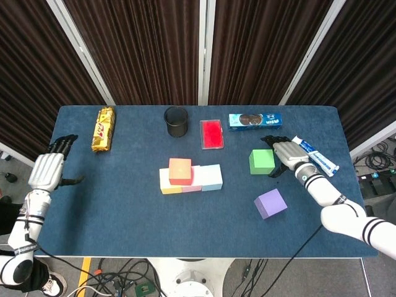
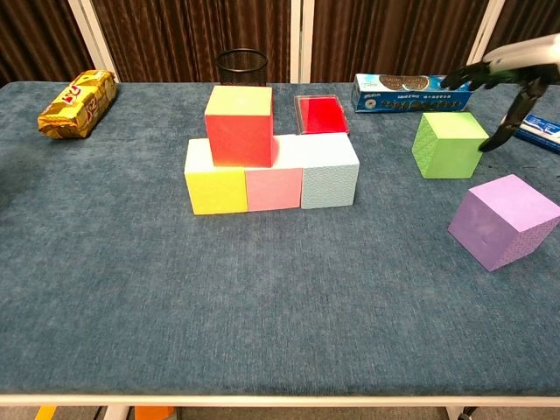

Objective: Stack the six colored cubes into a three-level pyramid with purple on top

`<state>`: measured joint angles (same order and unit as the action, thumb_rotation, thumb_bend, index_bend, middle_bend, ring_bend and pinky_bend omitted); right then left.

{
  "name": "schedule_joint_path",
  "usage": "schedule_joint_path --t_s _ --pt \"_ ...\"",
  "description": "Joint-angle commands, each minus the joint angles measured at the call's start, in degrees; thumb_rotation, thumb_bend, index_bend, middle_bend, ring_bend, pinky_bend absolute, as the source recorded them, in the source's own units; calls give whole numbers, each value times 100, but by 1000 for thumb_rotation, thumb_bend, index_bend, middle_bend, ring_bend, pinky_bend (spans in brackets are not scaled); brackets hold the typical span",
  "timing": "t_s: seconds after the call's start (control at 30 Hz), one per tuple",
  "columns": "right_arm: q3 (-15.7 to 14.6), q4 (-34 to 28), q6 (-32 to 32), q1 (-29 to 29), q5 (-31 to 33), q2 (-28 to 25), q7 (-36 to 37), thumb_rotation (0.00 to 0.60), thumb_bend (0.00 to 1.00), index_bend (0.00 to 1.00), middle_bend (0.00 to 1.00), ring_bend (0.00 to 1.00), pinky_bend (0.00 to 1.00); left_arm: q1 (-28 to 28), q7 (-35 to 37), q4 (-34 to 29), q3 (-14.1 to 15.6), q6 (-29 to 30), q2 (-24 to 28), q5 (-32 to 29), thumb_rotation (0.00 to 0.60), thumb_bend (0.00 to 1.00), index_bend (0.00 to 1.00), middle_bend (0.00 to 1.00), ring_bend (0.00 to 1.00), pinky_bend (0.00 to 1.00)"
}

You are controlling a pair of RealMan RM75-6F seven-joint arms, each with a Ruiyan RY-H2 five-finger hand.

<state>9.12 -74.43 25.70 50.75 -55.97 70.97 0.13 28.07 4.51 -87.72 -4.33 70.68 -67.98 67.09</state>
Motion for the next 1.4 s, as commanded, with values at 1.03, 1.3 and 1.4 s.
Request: schedule_joint_path --t_s 1.03,1.3,1.4 --pt "309 -1889 948 1426 1284 -411 -1865 600 151 0 612 67 0 -1202 1355 496 -334 659 19 465 600 162 60 79 26 151" --pt "14 -1981 1279 1993 1954 138 -2454 600 150 0 611 67 0 -1352 1639 672 -391 745 -2 598 600 161 60 79 26 151" --pt "-76 -2000 1429 2138 2160 290 -2637 600 150 0 612 67 0 -1396 1692 737 -384 751 -24 650 600 161 60 79 26 151"
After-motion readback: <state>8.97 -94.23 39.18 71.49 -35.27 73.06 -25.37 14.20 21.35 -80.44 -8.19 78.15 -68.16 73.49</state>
